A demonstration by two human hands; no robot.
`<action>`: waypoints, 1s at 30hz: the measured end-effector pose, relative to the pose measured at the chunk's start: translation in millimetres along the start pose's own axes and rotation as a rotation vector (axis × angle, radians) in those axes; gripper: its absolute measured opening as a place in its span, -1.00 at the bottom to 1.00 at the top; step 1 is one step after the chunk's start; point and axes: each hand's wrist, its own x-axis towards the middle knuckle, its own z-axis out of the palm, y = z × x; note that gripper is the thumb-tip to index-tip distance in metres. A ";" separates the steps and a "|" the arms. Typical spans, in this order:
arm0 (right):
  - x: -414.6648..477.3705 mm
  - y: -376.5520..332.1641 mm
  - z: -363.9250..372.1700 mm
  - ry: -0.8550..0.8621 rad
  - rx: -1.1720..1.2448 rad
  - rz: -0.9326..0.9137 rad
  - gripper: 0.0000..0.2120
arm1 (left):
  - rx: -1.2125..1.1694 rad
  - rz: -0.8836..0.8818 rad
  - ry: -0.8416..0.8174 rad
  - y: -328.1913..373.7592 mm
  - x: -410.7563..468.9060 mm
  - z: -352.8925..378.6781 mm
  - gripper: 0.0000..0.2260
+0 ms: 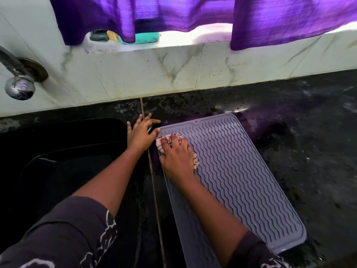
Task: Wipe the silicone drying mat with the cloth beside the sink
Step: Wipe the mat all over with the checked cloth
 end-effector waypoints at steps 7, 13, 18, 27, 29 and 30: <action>-89.8 16.7 0.4 -0.068 0.046 -0.040 -0.50 | -0.009 -0.006 -0.006 2.0 -0.3 -0.5 -0.73; -32.5 12.3 -19.5 0.010 0.119 0.016 -0.62 | 0.089 0.003 -0.046 0.3 0.5 1.5 -0.63; -24.5 4.8 -1.5 -0.041 -0.011 -0.008 -0.51 | 0.133 0.003 -0.060 -1.6 1.1 3.4 -0.62; -54.7 20.6 -19.5 -0.146 0.052 -0.060 -0.62 | 0.124 -0.010 -0.057 0.1 0.3 2.6 -0.63; -34.4 13.1 -16.9 -0.081 0.050 -0.033 -0.61 | 0.115 -0.013 -0.054 -0.2 0.4 2.1 -0.63; -30.4 8.8 -12.9 -0.060 0.035 -0.023 -0.58 | 0.113 -0.016 -0.052 -0.4 0.3 1.9 -0.63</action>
